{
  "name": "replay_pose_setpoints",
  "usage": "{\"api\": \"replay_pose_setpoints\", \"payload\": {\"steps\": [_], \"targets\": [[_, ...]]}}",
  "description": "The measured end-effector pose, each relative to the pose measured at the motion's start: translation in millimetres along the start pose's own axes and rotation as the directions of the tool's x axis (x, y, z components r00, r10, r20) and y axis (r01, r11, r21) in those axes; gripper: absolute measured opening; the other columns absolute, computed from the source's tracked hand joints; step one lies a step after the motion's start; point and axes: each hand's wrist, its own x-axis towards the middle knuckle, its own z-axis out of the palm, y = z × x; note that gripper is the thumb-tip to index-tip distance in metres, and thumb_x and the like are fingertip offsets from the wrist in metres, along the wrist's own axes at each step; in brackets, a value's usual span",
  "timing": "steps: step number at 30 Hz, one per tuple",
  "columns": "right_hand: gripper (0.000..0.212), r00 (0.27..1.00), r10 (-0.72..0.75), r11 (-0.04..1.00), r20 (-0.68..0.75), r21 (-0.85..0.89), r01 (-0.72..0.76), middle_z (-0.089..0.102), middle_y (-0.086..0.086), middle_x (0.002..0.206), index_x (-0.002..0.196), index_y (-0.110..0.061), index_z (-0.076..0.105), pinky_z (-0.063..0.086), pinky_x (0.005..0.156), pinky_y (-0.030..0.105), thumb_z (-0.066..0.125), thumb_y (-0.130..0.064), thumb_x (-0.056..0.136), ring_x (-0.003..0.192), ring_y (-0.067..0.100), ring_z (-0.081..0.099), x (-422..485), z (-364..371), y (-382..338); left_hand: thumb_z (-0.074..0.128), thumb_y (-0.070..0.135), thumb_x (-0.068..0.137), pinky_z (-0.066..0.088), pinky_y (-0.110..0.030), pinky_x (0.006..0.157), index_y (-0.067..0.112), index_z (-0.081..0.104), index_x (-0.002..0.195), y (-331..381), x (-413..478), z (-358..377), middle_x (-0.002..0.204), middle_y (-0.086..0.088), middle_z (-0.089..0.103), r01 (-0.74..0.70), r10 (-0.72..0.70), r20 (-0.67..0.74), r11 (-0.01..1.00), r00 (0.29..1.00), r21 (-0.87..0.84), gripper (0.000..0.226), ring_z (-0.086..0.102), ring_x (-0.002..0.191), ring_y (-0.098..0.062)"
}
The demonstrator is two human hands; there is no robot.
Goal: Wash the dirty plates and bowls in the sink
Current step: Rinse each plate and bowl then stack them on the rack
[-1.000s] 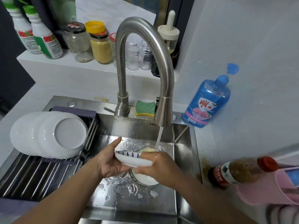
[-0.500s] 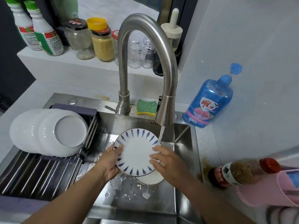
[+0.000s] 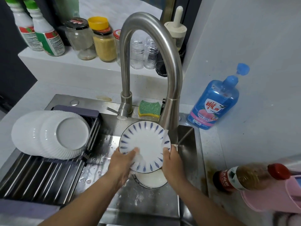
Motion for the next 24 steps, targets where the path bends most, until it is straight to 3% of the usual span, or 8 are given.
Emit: {"api": "replay_pose_setpoints", "payload": {"steps": [3,6,8,11,16,18,21,24], "targets": [[0.015,0.989,0.142,0.960,-0.038,0.248,-0.128,0.070,-0.009,0.093,0.104,-0.035,0.056,0.057,0.081,0.042,0.043,-0.037,0.097,0.086,0.020,0.068,-7,22,10,0.068,-0.012,0.087,0.062,-0.034,0.072,0.006,0.070,0.116,-16,-30,16,0.106,-0.015,0.078,0.052,-0.052,0.154,0.999,0.987,0.007,0.035,0.076,0.096,-0.030],[0.023,0.987,0.157,0.923,0.020,0.353,-0.154,0.070,0.001,0.088,0.113,-0.029,0.059,0.050,0.055,0.031,0.054,-0.037,0.093,0.064,0.017,0.062,-8,25,13,0.065,-0.016,0.087,0.062,-0.041,0.079,0.003,0.067,0.121,-22,-27,16,0.107,-0.016,0.077,0.039,-0.037,0.119,0.999,0.992,-0.017,0.040,0.076,0.097,-0.032],[0.031,0.990,0.128,0.946,0.064,0.293,-0.141,0.071,0.003,0.082,0.111,-0.022,0.061,0.046,0.052,0.030,0.060,-0.042,0.088,0.059,0.015,0.061,-6,20,10,0.066,-0.007,0.092,0.062,-0.047,0.083,0.006,0.065,0.125,-14,-17,9,0.107,-0.014,0.078,0.015,-0.019,0.089,0.999,0.996,0.044,0.035,0.076,0.097,-0.032],[0.032,0.994,0.085,0.990,0.062,0.108,-0.091,0.073,0.007,0.081,0.094,-0.015,0.066,0.058,0.064,0.041,0.058,-0.046,0.095,0.073,0.025,0.072,12,7,4,0.064,0.011,0.099,0.062,-0.037,0.066,0.010,0.065,0.123,13,-5,-5,0.103,-0.009,0.079,-0.073,0.038,0.142,0.964,0.989,0.256,0.024,0.077,0.087,-0.025],[0.023,0.979,0.099,0.993,0.181,-0.086,-0.085,0.063,0.002,0.078,0.098,-0.013,0.064,0.042,0.061,0.025,0.047,-0.026,0.106,0.072,0.014,0.058,27,-25,-19,0.063,0.030,0.101,0.059,-0.058,0.088,0.015,0.065,0.121,57,10,-22,0.105,-0.008,0.079,-0.072,-0.092,0.269,0.836,0.959,0.544,0.025,0.075,0.098,-0.032],[0.025,0.979,0.129,0.992,0.161,-0.031,-0.126,0.062,0.000,0.074,0.095,-0.013,0.064,0.044,0.059,0.024,0.047,-0.027,0.105,0.068,0.014,0.058,20,-18,-12,0.068,0.025,0.098,0.059,-0.053,0.091,0.014,0.065,0.124,50,2,-21,0.108,-0.008,0.078,-0.028,-0.101,0.262,0.895,0.960,0.445,0.029,0.075,0.101,-0.031],[0.021,0.971,0.226,0.944,0.077,0.231,-0.238,0.067,0.003,0.078,0.106,-0.016,0.065,0.042,0.049,0.025,0.051,-0.032,0.104,0.059,0.015,0.061,2,12,0,0.075,0.002,0.088,0.059,-0.048,0.093,0.016,0.060,0.131,17,-26,-12,0.116,-0.008,0.076,0.022,-0.070,0.253,0.982,0.965,0.190,0.048,0.073,0.107,-0.030],[0.016,0.937,0.336,0.863,0.093,0.367,-0.346,0.063,0.005,0.071,0.105,-0.018,0.063,0.036,0.042,0.022,0.051,-0.028,0.105,0.044,0.011,0.052,-12,26,0,0.066,-0.012,0.087,0.059,-0.049,0.093,0.018,0.056,0.132,-6,-38,-6,0.115,-0.006,0.076,-0.037,0.001,0.190,0.982,0.982,0.186,0.055,0.073,0.107,-0.029]]}}
